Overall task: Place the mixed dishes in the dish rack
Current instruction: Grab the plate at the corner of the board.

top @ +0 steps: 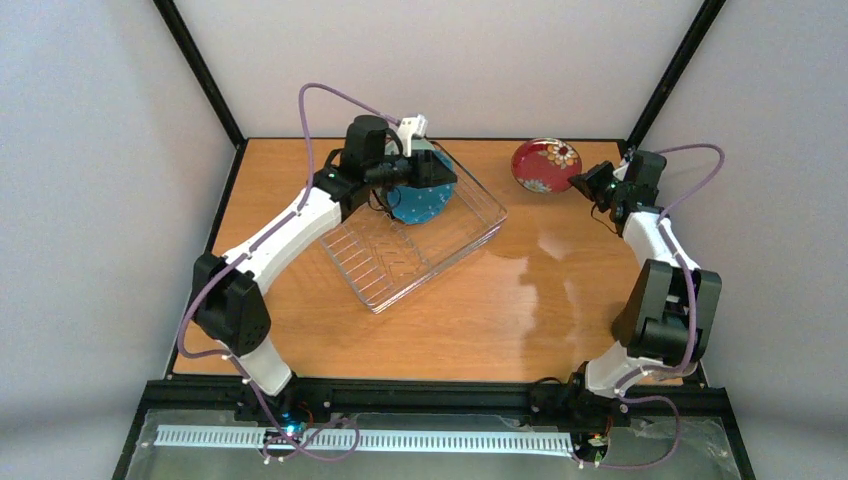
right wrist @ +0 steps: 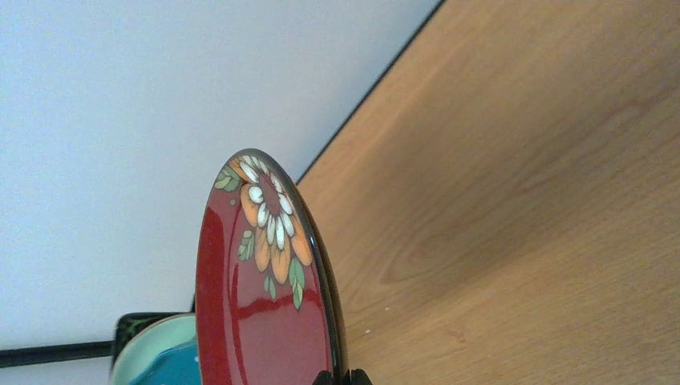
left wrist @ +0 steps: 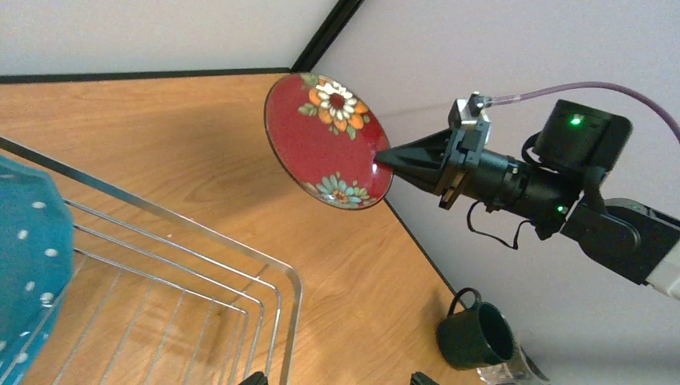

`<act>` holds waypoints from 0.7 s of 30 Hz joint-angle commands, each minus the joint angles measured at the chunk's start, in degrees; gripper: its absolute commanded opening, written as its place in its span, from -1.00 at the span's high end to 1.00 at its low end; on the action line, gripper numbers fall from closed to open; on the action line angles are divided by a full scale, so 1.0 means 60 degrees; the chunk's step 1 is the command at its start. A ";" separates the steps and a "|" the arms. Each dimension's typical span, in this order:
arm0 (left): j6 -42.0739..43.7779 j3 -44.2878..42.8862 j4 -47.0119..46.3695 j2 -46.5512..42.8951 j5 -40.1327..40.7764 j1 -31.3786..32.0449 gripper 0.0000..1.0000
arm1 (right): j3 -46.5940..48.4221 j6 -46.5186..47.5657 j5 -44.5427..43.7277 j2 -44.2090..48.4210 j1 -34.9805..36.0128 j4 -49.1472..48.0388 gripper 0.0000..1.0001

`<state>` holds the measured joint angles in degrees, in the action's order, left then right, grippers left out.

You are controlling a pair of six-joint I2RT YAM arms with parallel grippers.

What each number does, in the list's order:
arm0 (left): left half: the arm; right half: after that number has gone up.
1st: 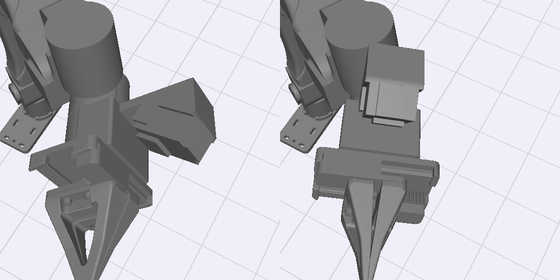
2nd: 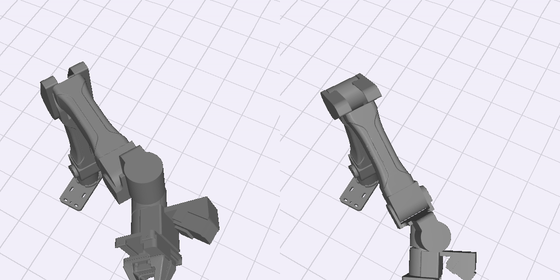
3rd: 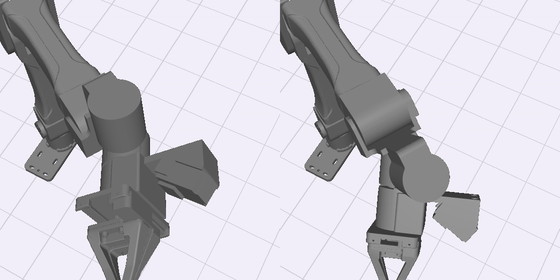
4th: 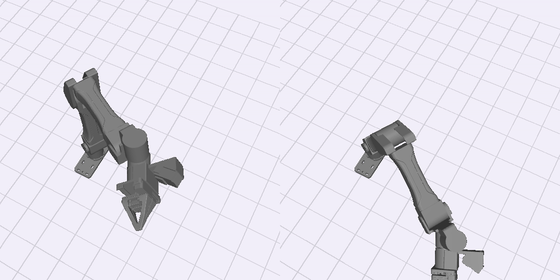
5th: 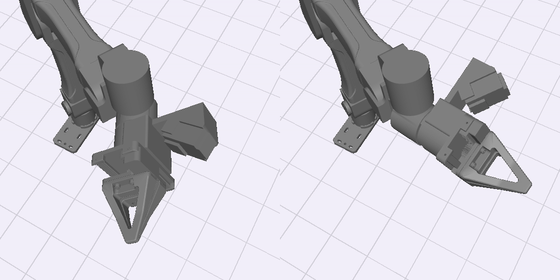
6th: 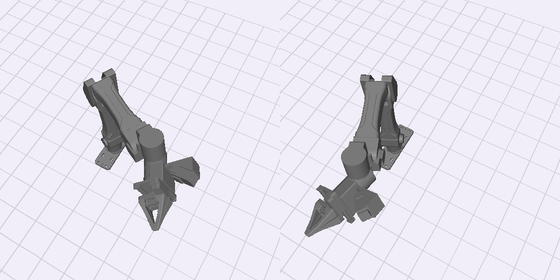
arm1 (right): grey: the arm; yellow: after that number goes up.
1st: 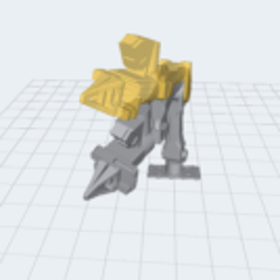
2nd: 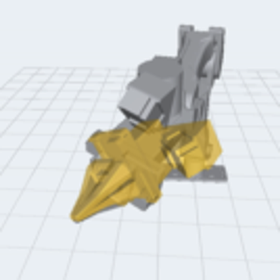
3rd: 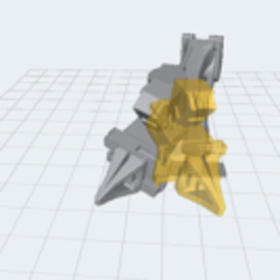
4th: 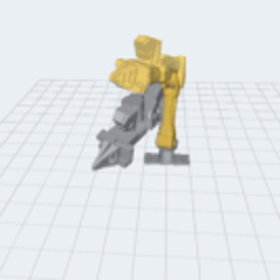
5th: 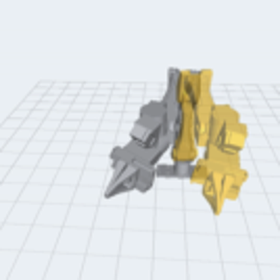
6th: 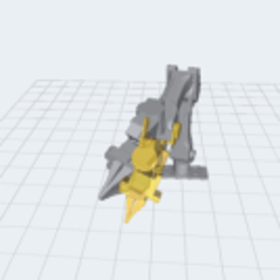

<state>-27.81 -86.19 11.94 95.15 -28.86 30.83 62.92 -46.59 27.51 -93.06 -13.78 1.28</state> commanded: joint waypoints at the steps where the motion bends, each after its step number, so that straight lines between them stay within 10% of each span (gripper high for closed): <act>1: -0.0569 -0.0567 -0.0094 0.0415 -0.0612 0.0053 -1.00 | 0.0293 -0.0256 0.0449 0.0969 -0.0014 0.0036 0.96; 21: -0.1940 -0.1840 -0.1238 0.2111 -0.1888 0.0276 -0.99 | -0.0493 -0.0188 0.1282 0.3555 0.0483 0.0990 0.96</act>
<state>-37.17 -92.33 6.76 106.19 -37.76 31.27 60.80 -46.96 32.91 -74.41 -12.19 7.75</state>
